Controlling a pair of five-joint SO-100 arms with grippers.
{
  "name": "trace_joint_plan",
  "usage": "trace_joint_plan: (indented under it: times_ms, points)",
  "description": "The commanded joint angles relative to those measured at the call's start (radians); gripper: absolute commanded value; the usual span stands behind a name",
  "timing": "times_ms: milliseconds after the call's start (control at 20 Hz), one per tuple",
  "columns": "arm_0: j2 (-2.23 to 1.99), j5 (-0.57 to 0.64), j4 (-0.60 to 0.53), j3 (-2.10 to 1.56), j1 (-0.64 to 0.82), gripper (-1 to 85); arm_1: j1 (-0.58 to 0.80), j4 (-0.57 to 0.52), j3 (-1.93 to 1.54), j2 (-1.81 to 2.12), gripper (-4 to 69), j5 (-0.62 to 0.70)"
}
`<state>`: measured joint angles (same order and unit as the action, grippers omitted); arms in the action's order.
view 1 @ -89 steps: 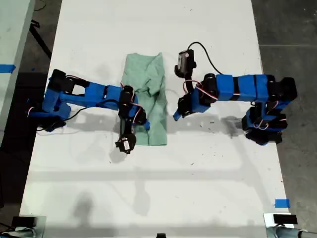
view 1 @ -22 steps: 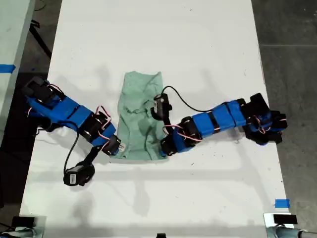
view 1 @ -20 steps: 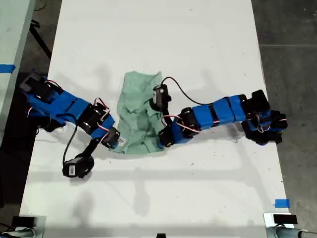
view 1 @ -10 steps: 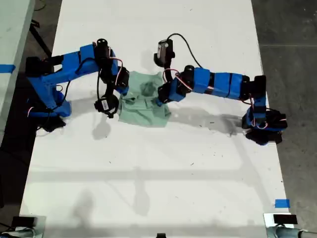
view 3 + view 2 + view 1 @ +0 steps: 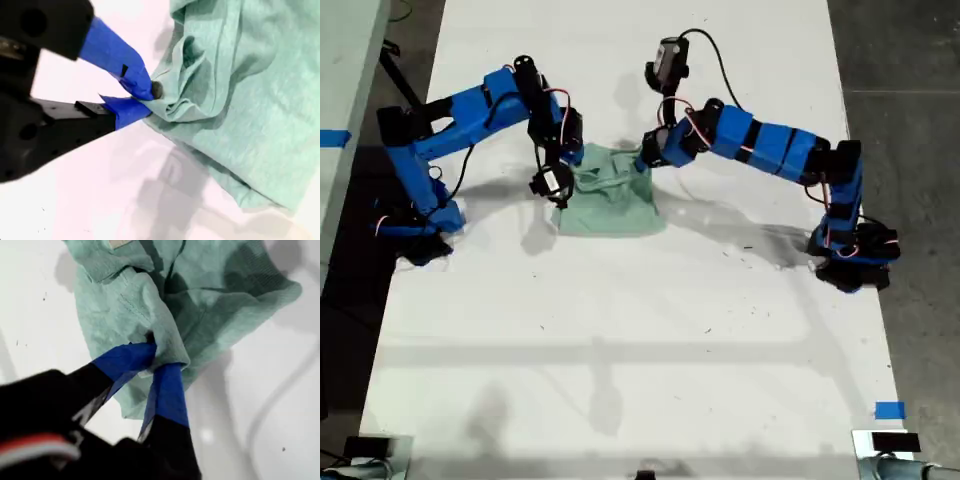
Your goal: Fold t-shirt
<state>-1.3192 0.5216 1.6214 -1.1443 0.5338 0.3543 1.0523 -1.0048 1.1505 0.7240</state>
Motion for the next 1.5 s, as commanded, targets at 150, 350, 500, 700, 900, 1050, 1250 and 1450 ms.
trace_joint_plan:
  times_ms: [150,350,500,700,900,1050,1250,1450]
  points:
    - [0.032,0.04,-0.044,0.035,0.089,1.8,0.054,-0.061,0.069,-0.041,0.5,0.025]
    - [-0.071,0.055,-0.048,0.021,0.176,26.1,0.127,0.005,0.072,-0.015,27.1,0.061]
    - [-0.204,0.083,-0.032,0.008,0.282,26.1,0.23,0.086,0.041,0.084,21.6,0.092]
    - [-0.508,0.117,-0.098,-0.227,0.379,24.9,0.367,0.195,-0.138,0.331,17.9,0.135]
    - [-0.893,0.112,-0.215,-0.623,0.351,22.4,0.423,0.083,-0.635,0.755,15.1,0.1]
    - [-1.218,0.069,-0.324,-0.977,0.27,16.6,0.376,0.037,-1.029,1.112,9.5,0.014]
    - [-1.617,-0.054,-0.42,-1.428,0.112,2.5,0.227,0.032,-1.465,1.664,-1.3,-0.179]
    - [-1.845,-0.173,-0.403,-1.703,0.005,0.4,0.103,0.126,-1.778,2.108,-1.3,-0.331]
